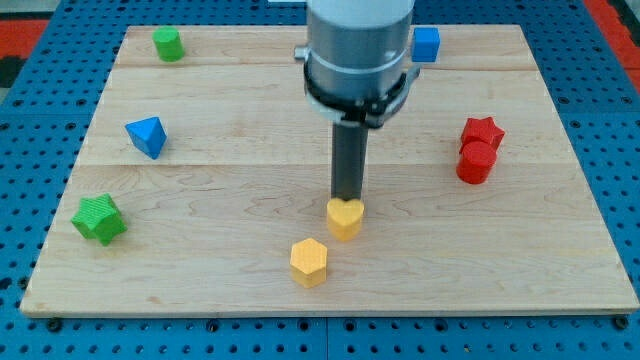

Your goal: Push the blue cube towards center left

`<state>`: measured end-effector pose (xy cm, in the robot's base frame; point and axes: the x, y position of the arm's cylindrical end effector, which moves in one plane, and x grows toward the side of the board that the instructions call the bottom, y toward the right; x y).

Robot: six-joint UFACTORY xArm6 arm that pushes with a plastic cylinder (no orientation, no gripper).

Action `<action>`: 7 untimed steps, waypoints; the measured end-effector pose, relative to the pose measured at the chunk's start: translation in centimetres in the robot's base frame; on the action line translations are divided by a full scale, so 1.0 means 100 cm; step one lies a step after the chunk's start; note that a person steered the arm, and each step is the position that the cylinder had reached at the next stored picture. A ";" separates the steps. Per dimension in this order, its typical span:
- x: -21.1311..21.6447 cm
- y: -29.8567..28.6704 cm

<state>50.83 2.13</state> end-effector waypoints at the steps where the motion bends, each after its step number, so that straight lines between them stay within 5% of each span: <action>1: -0.006 0.007; 3: 0.029 0.003; 5: -0.045 0.059; 7: -0.141 0.034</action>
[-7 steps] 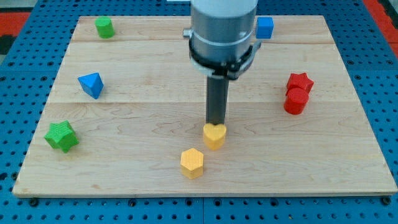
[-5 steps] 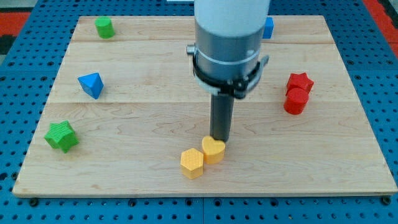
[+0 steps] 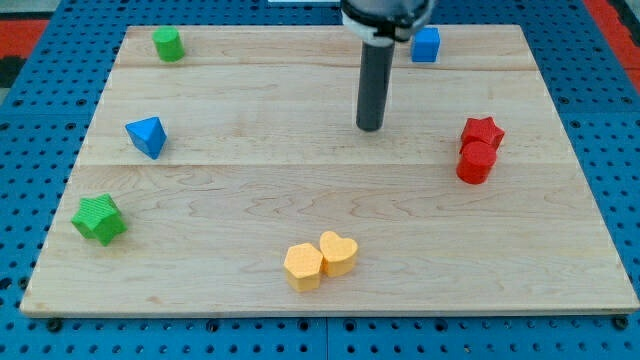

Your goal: Push the blue cube towards center left

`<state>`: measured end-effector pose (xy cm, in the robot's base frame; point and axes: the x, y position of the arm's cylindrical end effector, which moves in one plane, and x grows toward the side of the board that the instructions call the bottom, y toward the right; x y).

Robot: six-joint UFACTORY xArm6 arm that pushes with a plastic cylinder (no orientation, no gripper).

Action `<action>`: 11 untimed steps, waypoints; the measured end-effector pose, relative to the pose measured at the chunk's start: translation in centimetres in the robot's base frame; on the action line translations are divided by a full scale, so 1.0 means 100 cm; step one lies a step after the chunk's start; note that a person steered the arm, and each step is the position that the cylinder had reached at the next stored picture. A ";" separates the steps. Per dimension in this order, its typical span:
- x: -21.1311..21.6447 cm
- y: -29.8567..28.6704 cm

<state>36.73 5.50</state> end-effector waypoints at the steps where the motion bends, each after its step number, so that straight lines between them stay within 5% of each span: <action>1: -0.033 0.042; 3: -0.115 0.150; 4: -0.135 0.136; 7: -0.125 -0.016; 9: -0.159 -0.001; 11: -0.122 -0.103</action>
<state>24.54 -4.84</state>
